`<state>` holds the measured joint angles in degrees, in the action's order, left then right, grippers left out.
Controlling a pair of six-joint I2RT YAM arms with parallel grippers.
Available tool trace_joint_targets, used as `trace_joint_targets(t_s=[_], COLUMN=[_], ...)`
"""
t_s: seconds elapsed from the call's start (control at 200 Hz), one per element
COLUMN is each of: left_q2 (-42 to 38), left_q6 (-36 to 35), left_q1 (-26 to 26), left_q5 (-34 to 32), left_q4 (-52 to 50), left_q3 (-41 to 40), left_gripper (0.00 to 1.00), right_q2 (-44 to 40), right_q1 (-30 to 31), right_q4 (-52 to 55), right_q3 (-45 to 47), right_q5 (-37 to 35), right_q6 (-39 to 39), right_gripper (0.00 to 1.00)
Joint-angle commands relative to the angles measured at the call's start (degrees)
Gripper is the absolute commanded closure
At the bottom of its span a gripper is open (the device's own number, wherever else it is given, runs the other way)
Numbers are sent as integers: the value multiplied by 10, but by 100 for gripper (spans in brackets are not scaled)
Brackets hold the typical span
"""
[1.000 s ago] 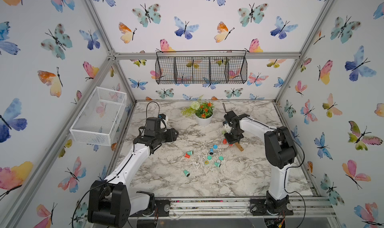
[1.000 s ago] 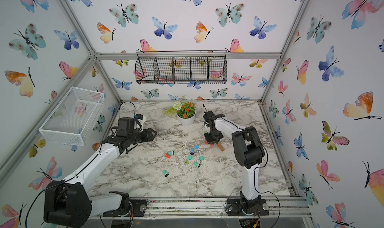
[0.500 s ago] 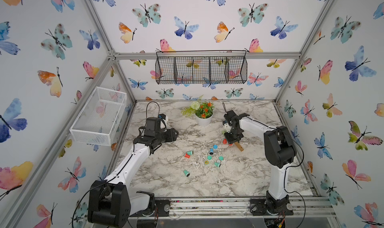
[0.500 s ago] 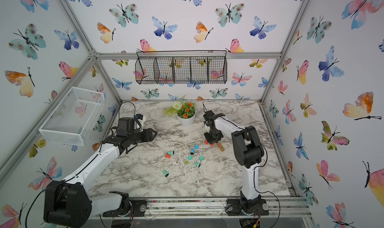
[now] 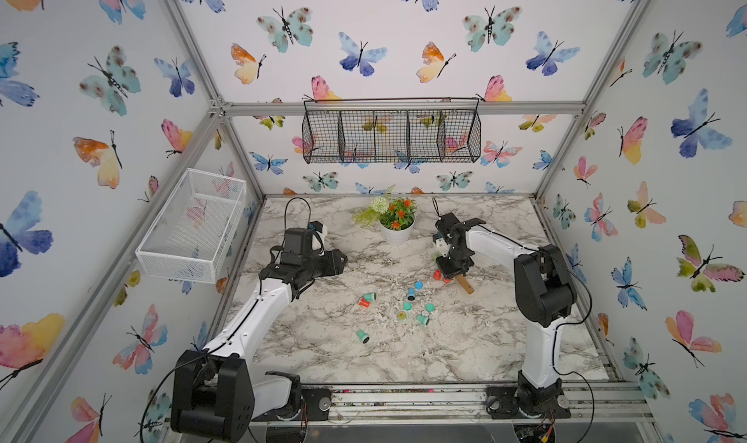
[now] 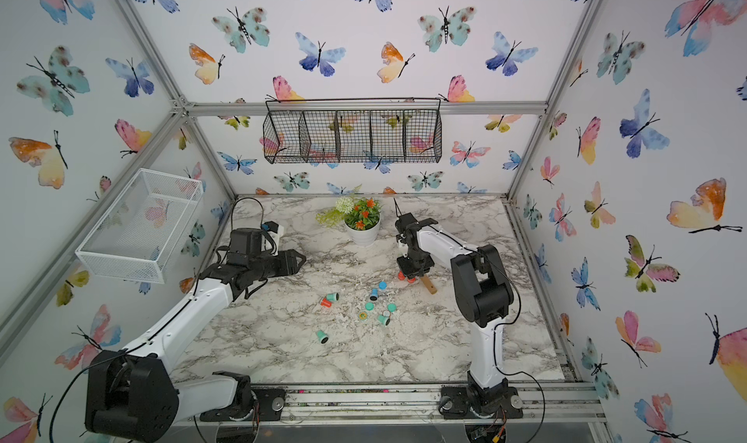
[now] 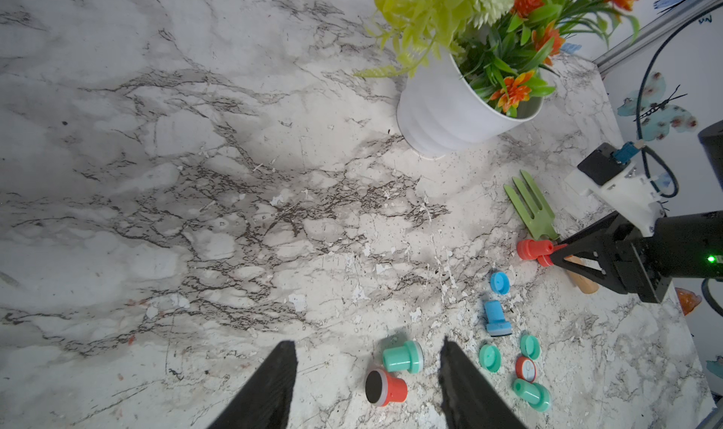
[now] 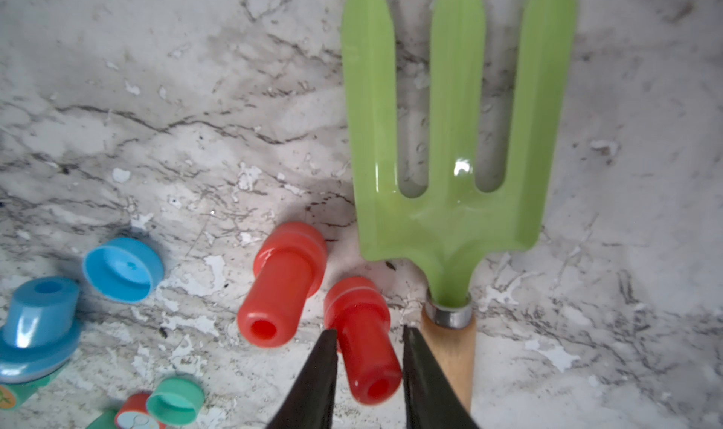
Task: Close the stamp cap
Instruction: Place the stamp at the center of the board.
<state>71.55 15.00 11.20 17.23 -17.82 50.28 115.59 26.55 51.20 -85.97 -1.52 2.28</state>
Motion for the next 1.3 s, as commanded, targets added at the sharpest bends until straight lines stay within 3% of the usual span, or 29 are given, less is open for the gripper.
trace_joint_targets(t_s=[0.0, 0.3, 0.721, 1.296], left_q2=[5, 4, 2, 22], left_q6=[-6, -6, -6, -7], left_q1=[-3, -3, -3, 13], left_q5=[7, 5, 5, -2], left_q4=[1, 1, 1, -4], left_q3=[-1, -1, -3, -3], left_gripper=[39, 39, 39, 39], right_q2=[-7, 2, -8, -99], right_q1=[-3, -3, -3, -2], right_q4=[7, 0, -4, 26], right_q3=[8, 20, 28, 21], right_q5=[2, -19, 19, -23], right_q6=[-4, 4, 4, 18], right_gripper=[70, 78, 61, 59])
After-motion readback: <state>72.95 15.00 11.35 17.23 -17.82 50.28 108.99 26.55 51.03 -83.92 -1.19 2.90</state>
